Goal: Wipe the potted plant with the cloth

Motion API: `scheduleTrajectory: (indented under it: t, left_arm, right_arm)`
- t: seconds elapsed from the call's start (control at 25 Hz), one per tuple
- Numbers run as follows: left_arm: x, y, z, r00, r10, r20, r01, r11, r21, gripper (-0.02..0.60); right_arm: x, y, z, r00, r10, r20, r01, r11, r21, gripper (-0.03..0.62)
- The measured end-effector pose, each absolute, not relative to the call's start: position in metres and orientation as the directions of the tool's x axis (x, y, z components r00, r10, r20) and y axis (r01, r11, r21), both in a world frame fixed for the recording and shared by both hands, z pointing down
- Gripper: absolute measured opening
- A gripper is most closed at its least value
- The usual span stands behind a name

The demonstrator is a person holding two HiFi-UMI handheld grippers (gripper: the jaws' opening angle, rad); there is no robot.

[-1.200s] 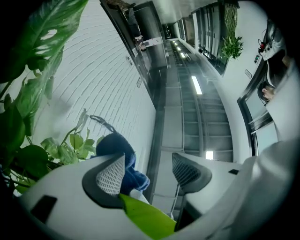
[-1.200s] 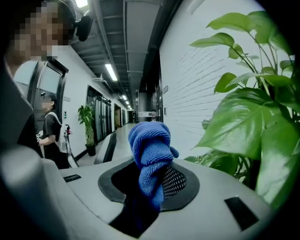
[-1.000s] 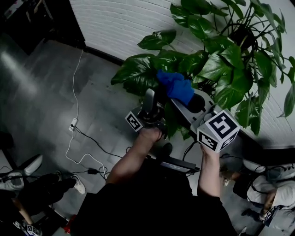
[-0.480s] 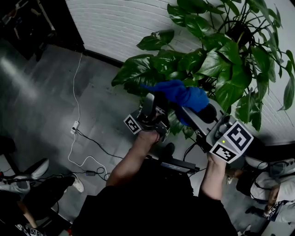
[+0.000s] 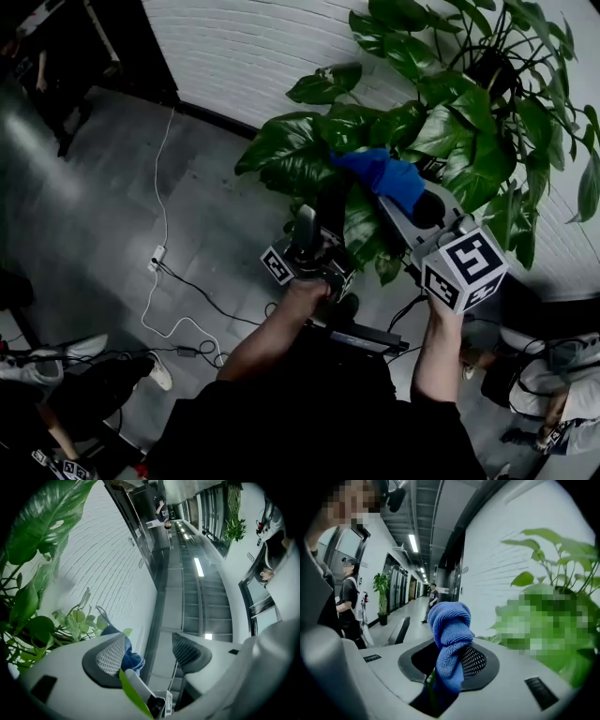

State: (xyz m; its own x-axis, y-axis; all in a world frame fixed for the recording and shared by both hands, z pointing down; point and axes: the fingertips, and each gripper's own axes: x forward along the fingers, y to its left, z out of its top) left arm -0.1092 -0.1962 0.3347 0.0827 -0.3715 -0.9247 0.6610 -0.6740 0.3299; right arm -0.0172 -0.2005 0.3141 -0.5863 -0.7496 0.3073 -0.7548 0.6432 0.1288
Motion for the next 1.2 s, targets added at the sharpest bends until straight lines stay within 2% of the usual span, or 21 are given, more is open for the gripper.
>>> scheduleTrajectory:
  t: [0.16,0.56,0.72,0.8,0.88,1.04,1.2]
  left_arm:
    - [-0.118,-0.194,0.326,0.062,-0.361,-0.930,0.645,-0.697,0.314,0.328]
    - [-0.116,-0.186,0.322,0.161,-0.298,-0.941,0.576,-0.746,0.334,0.328]
    - [-0.120,-0.186,0.325,0.163,-0.299,-0.940,0.577,-0.744,0.337,0.328]
    - [-0.122,-0.187,0.330,0.161,-0.307,-0.938,0.590,-0.732,0.341,0.328]
    - [-0.125,-0.188,0.337,0.157,-0.324,-0.933,0.609,-0.712,0.350,0.328]
    - [-0.124,-0.187,0.350,0.150,-0.371,-0.916,0.636,-0.674,0.377,0.328]
    - [-0.119,-0.183,0.362,0.150,-0.409,-0.900,0.660,-0.637,0.399,0.328]
  right_arm:
    - [-0.039,-0.191,0.339,-0.643,-0.682,0.348,-0.711,0.701,0.061,0.123]
    - [-0.067,-0.152,0.351,-0.713,-0.587,0.383,-0.618,0.784,0.051,0.123]
    - [-0.071,-0.128,0.358,-0.760,-0.519,0.391,-0.565,0.825,-0.003,0.123]
    - [-0.065,-0.120,0.347,-0.790,-0.515,0.334,-0.560,0.827,-0.048,0.123]
    - [-0.052,-0.116,0.318,-0.801,-0.557,0.220,-0.582,0.810,-0.068,0.123]
    - [-0.004,-0.117,0.236,-0.709,-0.704,-0.051,-0.704,0.710,-0.024,0.123]
    - [0.018,-0.123,0.208,-0.591,-0.800,-0.105,-0.806,0.585,0.087,0.123]
